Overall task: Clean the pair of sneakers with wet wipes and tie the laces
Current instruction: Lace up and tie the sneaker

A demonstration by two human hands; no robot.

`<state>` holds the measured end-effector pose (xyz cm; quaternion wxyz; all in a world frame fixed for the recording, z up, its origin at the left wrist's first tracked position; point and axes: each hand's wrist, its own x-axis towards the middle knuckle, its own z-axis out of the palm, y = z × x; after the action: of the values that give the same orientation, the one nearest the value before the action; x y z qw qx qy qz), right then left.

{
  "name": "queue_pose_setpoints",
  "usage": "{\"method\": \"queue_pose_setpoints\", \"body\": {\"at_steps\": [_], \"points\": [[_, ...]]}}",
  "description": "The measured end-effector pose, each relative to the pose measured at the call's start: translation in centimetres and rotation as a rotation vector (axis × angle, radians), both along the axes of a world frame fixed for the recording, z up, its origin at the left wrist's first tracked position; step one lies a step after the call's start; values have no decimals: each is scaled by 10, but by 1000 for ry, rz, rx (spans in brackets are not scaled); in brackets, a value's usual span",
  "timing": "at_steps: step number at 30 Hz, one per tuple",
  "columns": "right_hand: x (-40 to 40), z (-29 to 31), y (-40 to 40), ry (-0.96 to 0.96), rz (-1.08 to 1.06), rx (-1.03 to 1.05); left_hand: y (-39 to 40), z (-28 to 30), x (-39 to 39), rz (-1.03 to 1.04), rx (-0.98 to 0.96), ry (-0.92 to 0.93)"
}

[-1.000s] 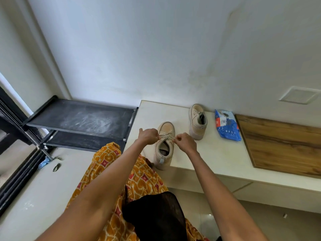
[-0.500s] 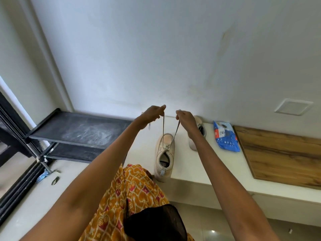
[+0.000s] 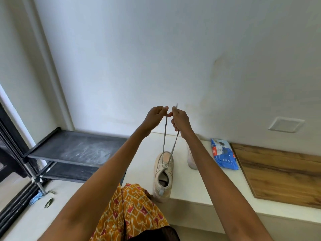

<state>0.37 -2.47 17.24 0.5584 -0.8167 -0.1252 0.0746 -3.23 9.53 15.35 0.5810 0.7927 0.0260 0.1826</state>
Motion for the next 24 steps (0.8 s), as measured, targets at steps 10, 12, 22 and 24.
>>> {"method": "queue_pose_setpoints", "body": {"at_steps": [10, 12, 22, 24], "points": [[-4, 19, -22, -50, 495, -258, 0, 8, 6, -124, -152, 54], [0, 16, -28, -57, 481, -177, 3, 7, 1, -280, -386, 192], [15, 2, -39, -487, 445, -486, 17, -15, -1, -232, -512, 347], [14, -10, -36, -645, 301, -503, 15, -15, -4, -315, -487, 383]]}}
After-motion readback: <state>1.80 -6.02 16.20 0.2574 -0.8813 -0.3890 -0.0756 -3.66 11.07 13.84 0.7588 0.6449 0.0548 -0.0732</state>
